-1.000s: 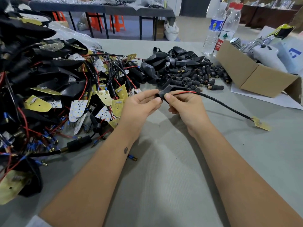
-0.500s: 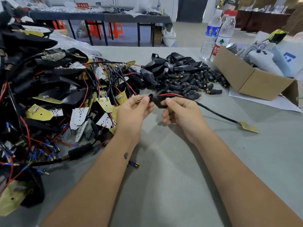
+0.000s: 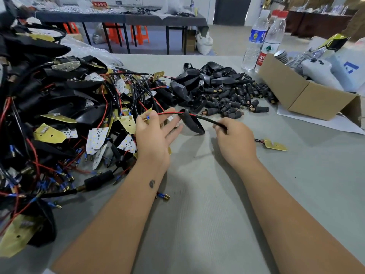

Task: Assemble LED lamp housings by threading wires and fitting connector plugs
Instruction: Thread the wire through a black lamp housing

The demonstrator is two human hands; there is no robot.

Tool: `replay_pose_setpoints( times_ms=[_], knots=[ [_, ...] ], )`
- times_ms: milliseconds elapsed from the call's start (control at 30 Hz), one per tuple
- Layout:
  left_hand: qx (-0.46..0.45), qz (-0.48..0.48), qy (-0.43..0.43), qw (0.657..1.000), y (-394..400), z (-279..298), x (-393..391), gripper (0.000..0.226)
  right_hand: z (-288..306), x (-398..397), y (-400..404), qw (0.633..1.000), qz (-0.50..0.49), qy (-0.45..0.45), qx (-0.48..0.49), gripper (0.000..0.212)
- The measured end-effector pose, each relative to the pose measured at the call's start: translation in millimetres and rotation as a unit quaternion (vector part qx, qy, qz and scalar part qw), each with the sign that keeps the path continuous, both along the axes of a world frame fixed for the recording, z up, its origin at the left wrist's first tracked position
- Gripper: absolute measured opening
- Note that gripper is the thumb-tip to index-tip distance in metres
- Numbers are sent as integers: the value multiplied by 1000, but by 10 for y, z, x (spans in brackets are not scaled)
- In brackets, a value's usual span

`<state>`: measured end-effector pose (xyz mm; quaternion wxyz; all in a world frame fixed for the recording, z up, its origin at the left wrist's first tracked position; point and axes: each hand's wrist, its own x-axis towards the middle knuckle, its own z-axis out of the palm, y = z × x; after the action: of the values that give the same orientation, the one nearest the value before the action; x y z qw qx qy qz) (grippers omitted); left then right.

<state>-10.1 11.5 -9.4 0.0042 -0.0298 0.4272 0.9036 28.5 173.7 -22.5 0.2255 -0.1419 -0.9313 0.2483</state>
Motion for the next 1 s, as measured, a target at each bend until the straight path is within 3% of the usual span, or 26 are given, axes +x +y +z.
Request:
replay_pose_setpoints(
  times_ms=[67, 233, 300, 367, 500, 567, 800, 900, 933, 1000],
  knots=[
    [58, -48, -2, 997, -5, -15, -7, 19, 7, 14, -34, 999, 29, 24, -9, 23],
    [75, -138, 8, 988, 10, -42, 28, 81, -3, 28, -76, 996, 65, 40, 48, 23],
    [67, -153, 11, 986, -11, -57, 17, 77, 12, 56, -118, 994, 87, 65, 16, 31],
    [50, -174, 21, 983, -23, -54, 9, 58, 21, 77, -141, 989, 119, 90, -13, 38],
    [89, -225, 50, 969, -26, -65, 18, 28, 22, 58, -152, 988, 123, 96, -4, 25],
    [117, -250, 63, 959, -20, -62, 53, 25, 17, 51, -179, 989, 111, 100, -18, 17],
    [81, -272, 66, 957, -6, 23, 144, 35, 22, 94, -249, 984, 116, 126, -41, 16],
    [139, -248, 19, 959, -6, 27, 135, 85, 26, 80, -270, 975, 104, 181, -72, 11],
    [151, -250, 4, 956, -13, 31, 129, 93, 31, 71, -278, 971, 103, 193, -90, 10],
    [159, -266, -19, 950, -22, 29, 106, 88, 47, 56, -290, 962, 106, 221, -119, 13]
  ],
)
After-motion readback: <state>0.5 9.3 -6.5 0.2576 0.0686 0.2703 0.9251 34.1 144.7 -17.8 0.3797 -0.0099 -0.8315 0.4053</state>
